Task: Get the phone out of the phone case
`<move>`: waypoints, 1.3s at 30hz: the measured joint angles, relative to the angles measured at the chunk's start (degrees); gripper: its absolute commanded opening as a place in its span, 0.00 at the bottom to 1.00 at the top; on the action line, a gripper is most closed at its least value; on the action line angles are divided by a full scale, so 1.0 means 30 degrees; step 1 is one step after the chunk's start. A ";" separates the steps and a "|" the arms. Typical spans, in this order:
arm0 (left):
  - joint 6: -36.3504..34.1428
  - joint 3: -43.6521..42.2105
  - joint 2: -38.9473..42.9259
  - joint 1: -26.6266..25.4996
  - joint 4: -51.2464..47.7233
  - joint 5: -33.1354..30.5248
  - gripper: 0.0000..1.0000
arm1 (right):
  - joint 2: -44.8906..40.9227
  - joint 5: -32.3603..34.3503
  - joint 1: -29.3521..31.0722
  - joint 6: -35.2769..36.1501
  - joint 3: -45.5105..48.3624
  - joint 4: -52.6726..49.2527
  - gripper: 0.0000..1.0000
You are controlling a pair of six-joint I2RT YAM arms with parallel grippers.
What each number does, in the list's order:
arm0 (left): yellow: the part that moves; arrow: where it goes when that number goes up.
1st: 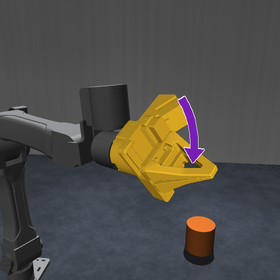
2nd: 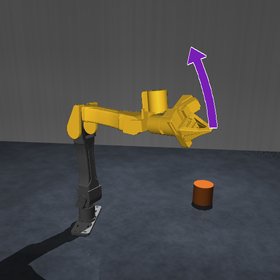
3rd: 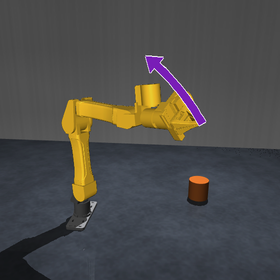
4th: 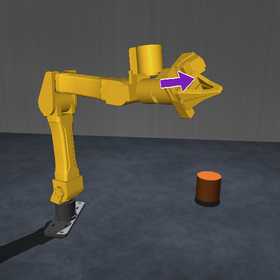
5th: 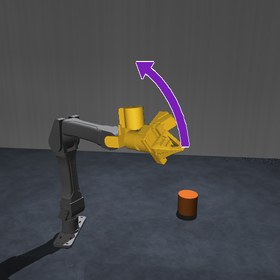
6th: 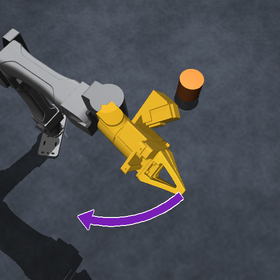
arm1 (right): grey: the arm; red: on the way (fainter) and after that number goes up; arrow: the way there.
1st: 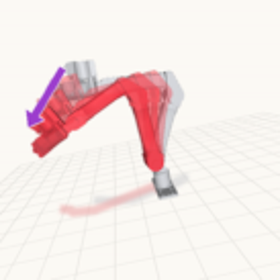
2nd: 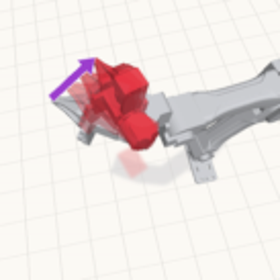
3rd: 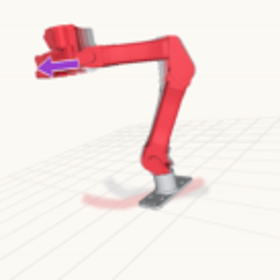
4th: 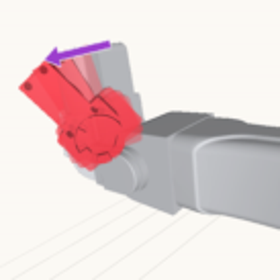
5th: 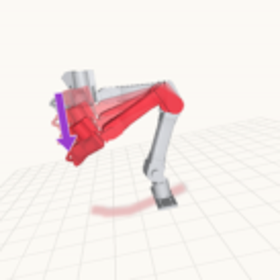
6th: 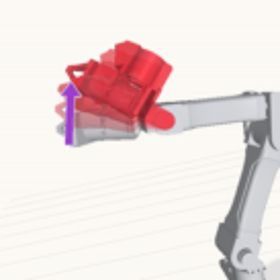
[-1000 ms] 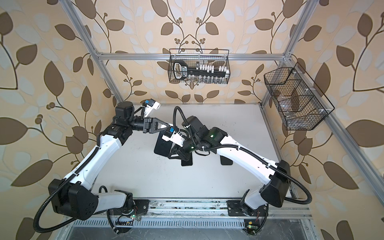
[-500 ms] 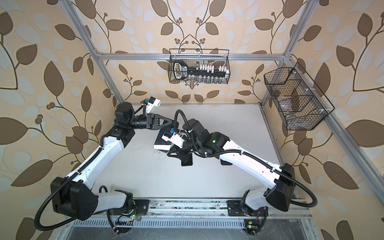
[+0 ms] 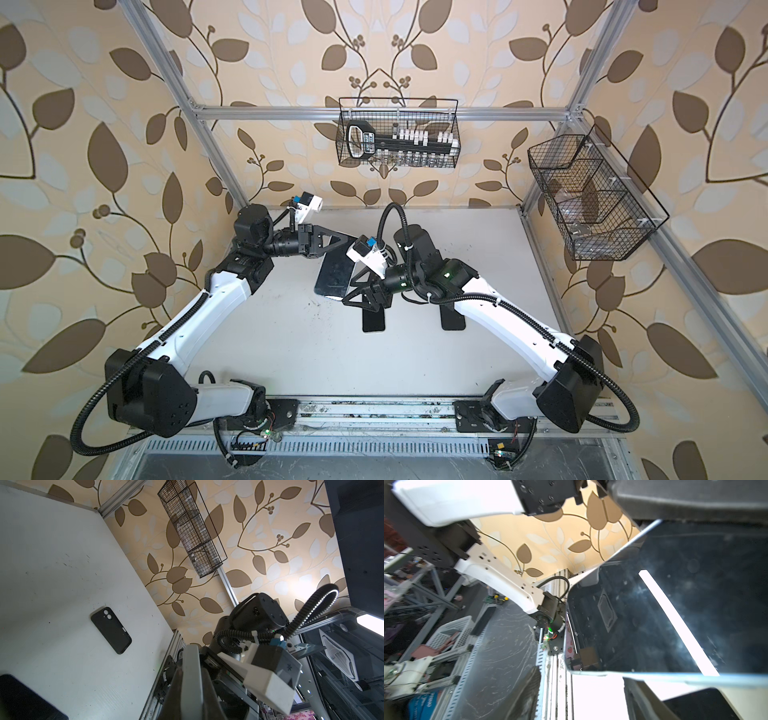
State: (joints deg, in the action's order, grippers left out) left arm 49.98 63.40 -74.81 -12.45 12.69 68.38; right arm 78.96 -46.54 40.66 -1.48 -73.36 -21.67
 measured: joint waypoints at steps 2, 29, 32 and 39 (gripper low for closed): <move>0.0000 0.0000 0.0000 0.0000 0.0000 0.0015 0.00 | 0.0066 -0.0743 -0.0204 0.0131 -0.0029 -0.0168 0.62; 0.1413 -0.0270 0.0597 -0.0226 0.1217 -0.0459 0.00 | 0.1872 -0.1035 0.0809 0.0058 -0.1158 -0.0175 0.35; 0.1399 -0.0277 0.0612 -0.0248 0.1370 -0.0437 0.00 | 0.1872 -0.0976 0.0860 -0.0022 -0.1202 -0.0423 0.29; 0.0998 -0.0291 0.0780 -0.0255 0.2091 -0.0080 0.00 | 0.1843 -0.0532 0.1129 -0.0350 -0.1231 -0.0729 0.22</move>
State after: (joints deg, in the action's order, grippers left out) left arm 52.97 62.52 -72.47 -13.21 18.96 68.14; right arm 84.49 -48.14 44.05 -2.52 -77.06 -23.86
